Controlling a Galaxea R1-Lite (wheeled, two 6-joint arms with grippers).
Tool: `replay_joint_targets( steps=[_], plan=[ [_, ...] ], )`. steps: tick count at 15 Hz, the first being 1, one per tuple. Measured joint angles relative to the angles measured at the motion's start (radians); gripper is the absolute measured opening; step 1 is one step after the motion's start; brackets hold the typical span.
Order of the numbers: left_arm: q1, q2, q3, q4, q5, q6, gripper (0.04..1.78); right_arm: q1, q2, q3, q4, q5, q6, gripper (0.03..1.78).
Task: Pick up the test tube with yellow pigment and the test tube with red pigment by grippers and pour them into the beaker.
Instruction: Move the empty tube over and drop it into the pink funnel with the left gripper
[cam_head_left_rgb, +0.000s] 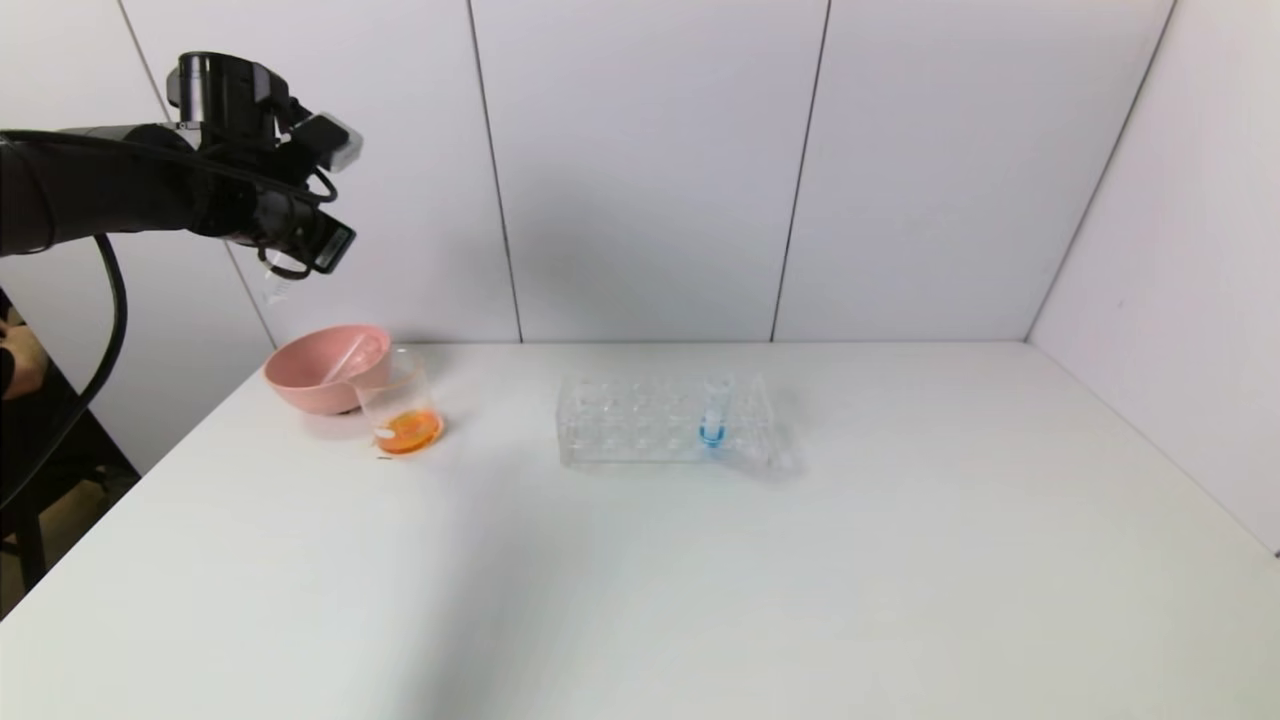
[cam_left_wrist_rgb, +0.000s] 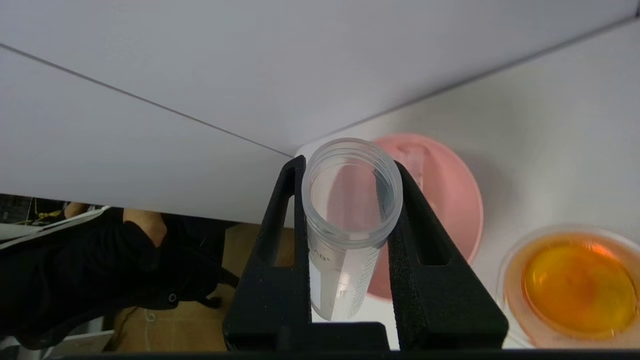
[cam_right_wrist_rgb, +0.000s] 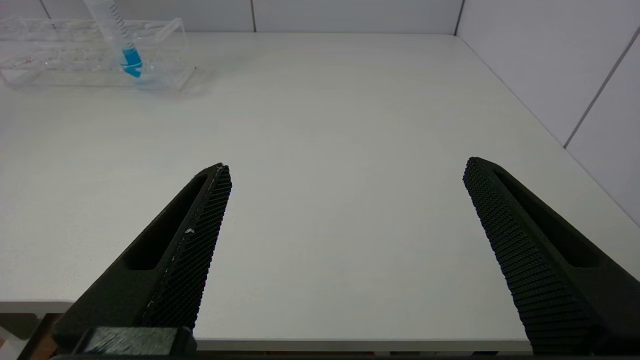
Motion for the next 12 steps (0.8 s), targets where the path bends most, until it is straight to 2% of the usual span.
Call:
replay_joint_targets(
  steps=[3,4,9,12],
  plan=[
    [0.022,0.026,0.004,-0.217,-0.005,-0.178,0.45,0.000,0.000,0.000,0.000,0.000,0.000,1.70],
    [0.033,0.032,0.005,-0.244,-0.002,-0.211,0.45,0.000,0.000,0.000,0.000,0.000,0.000,1.70],
    [0.097,0.071,0.006,-0.254,-0.004,-0.438,0.45,0.000,0.000,0.000,0.000,0.000,0.000,1.70],
    [0.136,0.111,0.006,-0.283,-0.008,-0.517,0.45,0.000,0.000,0.000,0.000,0.000,0.000,1.70]
  ],
)
